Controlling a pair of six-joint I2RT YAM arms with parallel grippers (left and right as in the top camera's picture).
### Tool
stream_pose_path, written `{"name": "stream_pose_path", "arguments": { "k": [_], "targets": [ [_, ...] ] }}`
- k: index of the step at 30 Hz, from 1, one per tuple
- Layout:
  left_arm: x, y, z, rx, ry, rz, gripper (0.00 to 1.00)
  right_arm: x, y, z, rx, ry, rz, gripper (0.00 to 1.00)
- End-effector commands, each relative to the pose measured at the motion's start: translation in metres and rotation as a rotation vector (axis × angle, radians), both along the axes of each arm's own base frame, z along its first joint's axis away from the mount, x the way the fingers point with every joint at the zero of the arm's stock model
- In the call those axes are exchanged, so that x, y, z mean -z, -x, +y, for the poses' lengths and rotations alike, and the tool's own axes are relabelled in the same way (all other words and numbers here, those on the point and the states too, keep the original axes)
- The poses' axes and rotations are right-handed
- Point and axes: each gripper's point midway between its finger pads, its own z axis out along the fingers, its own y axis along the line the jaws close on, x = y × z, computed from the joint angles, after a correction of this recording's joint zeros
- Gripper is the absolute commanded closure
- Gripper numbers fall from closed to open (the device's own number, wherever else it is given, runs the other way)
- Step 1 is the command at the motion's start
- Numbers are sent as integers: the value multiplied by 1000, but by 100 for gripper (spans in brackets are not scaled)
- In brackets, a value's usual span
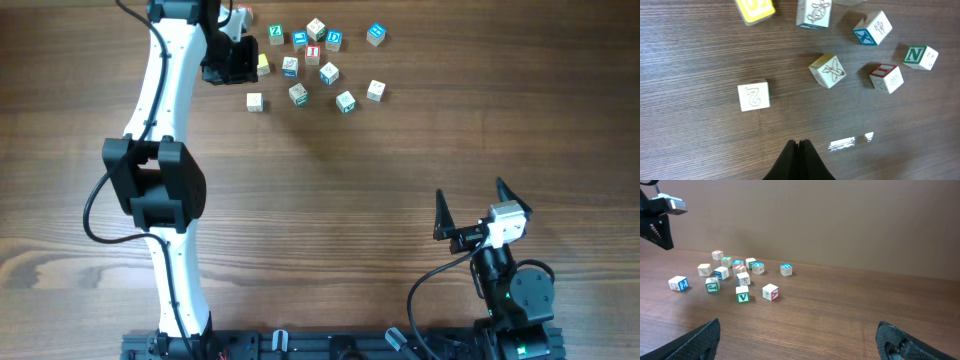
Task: Form a tower
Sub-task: 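Lower the left gripper and grasp a cream block at the cluster edge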
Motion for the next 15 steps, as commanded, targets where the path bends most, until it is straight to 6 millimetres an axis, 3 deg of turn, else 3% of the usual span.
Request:
{"name": "stream_pose_path", "arguments": {
  "k": [1, 3, 5, 7, 8, 11, 15],
  "targets": [
    [5, -3, -5, 27, 10, -2, 87, -2, 0, 1, -9, 3, -9, 0],
    [7, -4, -2, -5, -2, 7, 80, -2, 0, 1, -9, 3, -9, 0],
    [14, -5, 11, -102, -63, 30, 78, -2, 0, 1, -9, 3, -9, 0],
    [24, -6, 25, -189, -132, 46, 69, -2, 0, 1, -9, 3, -9, 0],
    [29, -4, 26, -191, -135, 55, 55, -2, 0, 1, -9, 3, -9, 0],
    [43, 1, 26, -190, -140, 83, 25, -2, 0, 1, -9, 3, -9, 0],
    [64, 11, 25, -184, -148, 123, 16, -2, 0, 1, -9, 3, -9, 0]
  ]
}}
